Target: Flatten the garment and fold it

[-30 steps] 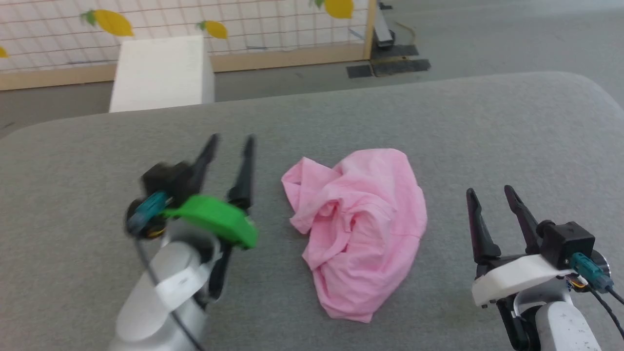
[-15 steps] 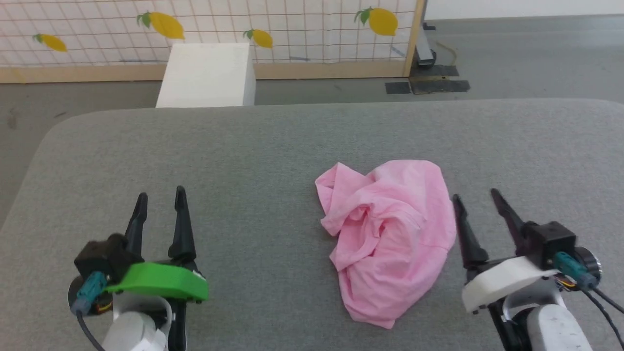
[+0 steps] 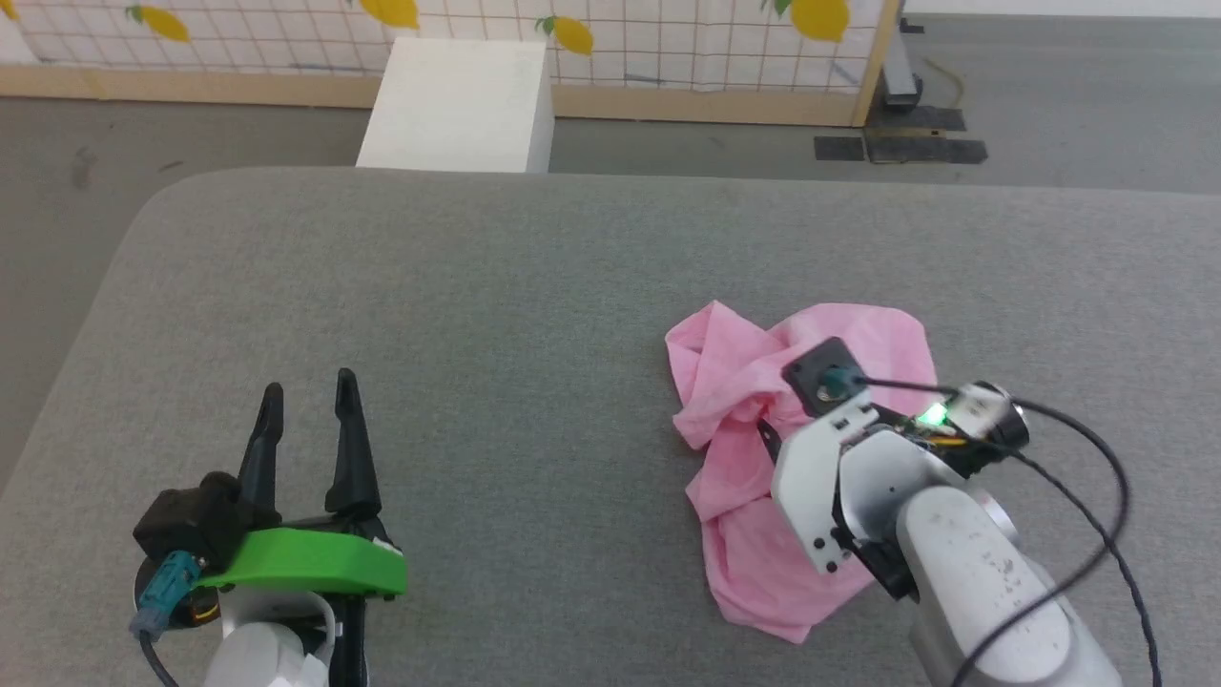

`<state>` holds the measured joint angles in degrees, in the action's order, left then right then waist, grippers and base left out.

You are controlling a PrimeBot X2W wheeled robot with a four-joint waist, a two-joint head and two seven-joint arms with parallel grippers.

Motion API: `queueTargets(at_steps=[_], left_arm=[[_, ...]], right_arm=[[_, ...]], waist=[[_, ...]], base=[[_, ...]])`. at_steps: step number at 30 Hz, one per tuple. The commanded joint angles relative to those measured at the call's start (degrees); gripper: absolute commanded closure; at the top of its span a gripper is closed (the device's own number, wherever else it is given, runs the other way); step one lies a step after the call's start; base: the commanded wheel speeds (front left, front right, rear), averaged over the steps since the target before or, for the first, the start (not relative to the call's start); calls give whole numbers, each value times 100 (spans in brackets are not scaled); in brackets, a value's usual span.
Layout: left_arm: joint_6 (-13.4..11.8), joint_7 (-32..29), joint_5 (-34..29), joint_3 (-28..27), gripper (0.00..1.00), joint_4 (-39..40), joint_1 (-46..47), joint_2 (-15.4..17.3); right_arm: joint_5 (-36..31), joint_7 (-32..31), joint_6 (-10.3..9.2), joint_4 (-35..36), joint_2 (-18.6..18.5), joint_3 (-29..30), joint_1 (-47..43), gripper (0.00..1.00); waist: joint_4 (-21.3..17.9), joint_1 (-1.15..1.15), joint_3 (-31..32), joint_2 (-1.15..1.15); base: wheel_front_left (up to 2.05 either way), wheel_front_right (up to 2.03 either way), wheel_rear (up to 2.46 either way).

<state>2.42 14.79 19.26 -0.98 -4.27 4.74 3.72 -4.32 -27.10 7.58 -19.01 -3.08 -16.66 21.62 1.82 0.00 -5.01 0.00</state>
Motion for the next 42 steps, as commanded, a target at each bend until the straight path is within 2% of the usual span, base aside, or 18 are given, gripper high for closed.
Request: queueTargets(at_steps=[1,3,5,8,12,16,19,23,25,30,39,40,41,42], left_arm=[[47,20,-57,-6,0,-22,18,-28],[86,20,-92,-1,0,-55,60,-50],[98,20,-113,18,0,-61,74,-63],[93,20,-117,39,0,-68,69,-75],[83,20,-78,30,0,-76,32,-81],[55,20,-35,52,0,-81,17,-82],[33,20,-32,65,0,-69,29,-83],[35,20,-35,67,0,-65,17,-83],[37,20,-39,70,0,-63,-1,-83],[38,20,-41,62,0,-52,-43,-83],[91,20,-102,95,0,-96,30,-84],[98,20,-111,107,0,-102,34,-84],[102,20,-118,120,0,-109,41,-84],[103,20,-120,131,0,-114,46,-84]], right_arm=[[-152,-207,-9,-124,-40,-70,181,0],[-346,-511,-9,-340,-78,-176,424,0],[-417,-686,-9,-529,-105,-298,592,100],[-344,-744,-9,-683,-106,-455,795,100],[87,-500,-9,-599,-36,-650,1003,100],[768,-49,-9,-203,11,-880,1271,100],[1608,388,-9,367,17,-1012,1472,100],[2500,888,-9,1009,19,-760,1620,100],[2640,1074,-9,1181,19,-461,1600,100],[2234,1114,-9,964,19,510,1206,100],[1162,1176,-9,-321,20,2232,229,100],[1021,1222,-9,-425,20,2389,165,60],[885,1271,-9,-529,20,2555,91,0],[797,1309,-9,-594,20,2686,36,0]], waist=[[110,0,-73,0],[190,0,-93,0],[250,0,-99,0],[306,0,-91,0],[318,0,-65,0],[295,0,-51,0],[280,0,-28,0],[256,0,17,0],[249,0,38,0],[217,0,37,0],[140,0,-97,0],[134,0,-101,0],[129,0,-103,0],[125,0,-102,0]], base=[[0,0,0],[0,0,0],[0,0,0],[0,0,0],[0,0,0],[0,0,0],[0,0,0],[0,0,0],[0,0,0],[0,0,0],[0,0,0],[0,0,0],[0,0,0],[0,0,0]])
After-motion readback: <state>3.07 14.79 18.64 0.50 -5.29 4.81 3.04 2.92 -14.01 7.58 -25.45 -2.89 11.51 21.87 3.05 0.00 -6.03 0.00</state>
